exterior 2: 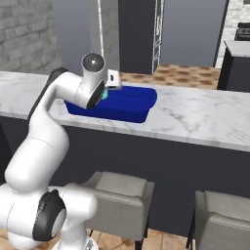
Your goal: There is a tray on the dining counter. Grab the cup, mug, and pitcher and place them on the tray. The pitcher may be placed next to the tray if it cannot fit the tray.
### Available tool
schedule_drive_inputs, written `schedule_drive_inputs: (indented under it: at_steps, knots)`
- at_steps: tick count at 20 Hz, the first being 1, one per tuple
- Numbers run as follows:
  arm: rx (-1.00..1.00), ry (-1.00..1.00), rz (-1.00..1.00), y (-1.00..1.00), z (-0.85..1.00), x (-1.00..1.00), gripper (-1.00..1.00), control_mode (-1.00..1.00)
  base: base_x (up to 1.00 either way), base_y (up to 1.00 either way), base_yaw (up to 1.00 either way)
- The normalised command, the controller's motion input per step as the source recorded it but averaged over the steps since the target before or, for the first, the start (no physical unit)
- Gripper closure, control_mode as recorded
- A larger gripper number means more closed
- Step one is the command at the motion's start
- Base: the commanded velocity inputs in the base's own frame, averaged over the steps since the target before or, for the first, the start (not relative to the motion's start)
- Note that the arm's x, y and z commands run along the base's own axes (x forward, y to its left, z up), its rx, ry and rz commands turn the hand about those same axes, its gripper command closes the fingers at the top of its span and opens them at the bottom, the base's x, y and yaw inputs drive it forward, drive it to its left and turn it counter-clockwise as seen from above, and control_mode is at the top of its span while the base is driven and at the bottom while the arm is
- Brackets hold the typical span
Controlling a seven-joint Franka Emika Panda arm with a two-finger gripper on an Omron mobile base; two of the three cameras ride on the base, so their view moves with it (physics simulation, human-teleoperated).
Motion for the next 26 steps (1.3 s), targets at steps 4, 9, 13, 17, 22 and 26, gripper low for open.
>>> schedule_drive_inputs:
  at_steps: [4,9,13,17,22,26]
  knots:
    - [0.00,0.03,0.06,0.00,-0.35,0.50,1.00,-1.00,0.00,0.00,0.00]
    - [0.00,0.03,0.05,0.00,-0.34,0.53,1.00,-1.00,0.00,0.00,0.00]
    - [0.00,0.00,0.03,0.00,-0.24,0.58,1.00,-1.00,0.00,0.00,0.00]
    - [0.00,0.00,0.03,0.00,-0.21,0.58,1.00,-1.00,0.00,0.00,0.00]
    - [0.00,0.01,0.03,0.00,-0.17,0.52,1.00,-1.00,0.00,0.00,0.00]
    - [0.00,0.05,0.01,0.00,-0.10,0.24,1.00,-1.00,0.00,0.00,0.00]
